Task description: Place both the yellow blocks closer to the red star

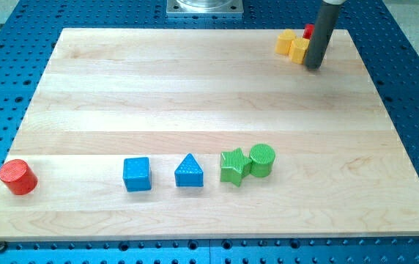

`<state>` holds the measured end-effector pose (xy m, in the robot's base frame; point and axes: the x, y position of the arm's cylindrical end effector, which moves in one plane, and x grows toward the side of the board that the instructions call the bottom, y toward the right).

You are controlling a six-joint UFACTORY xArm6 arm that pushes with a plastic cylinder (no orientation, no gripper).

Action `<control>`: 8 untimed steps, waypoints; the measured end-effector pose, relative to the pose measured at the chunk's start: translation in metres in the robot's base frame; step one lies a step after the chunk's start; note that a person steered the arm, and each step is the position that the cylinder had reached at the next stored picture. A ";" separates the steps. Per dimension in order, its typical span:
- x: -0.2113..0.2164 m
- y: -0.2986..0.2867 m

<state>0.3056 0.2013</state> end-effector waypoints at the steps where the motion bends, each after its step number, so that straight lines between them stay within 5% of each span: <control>1: 0.013 -0.019; 2: -0.004 -0.049; 4: -0.011 -0.019; 5: 0.004 -0.068; 6: -0.026 -0.109; 8: -0.053 -0.077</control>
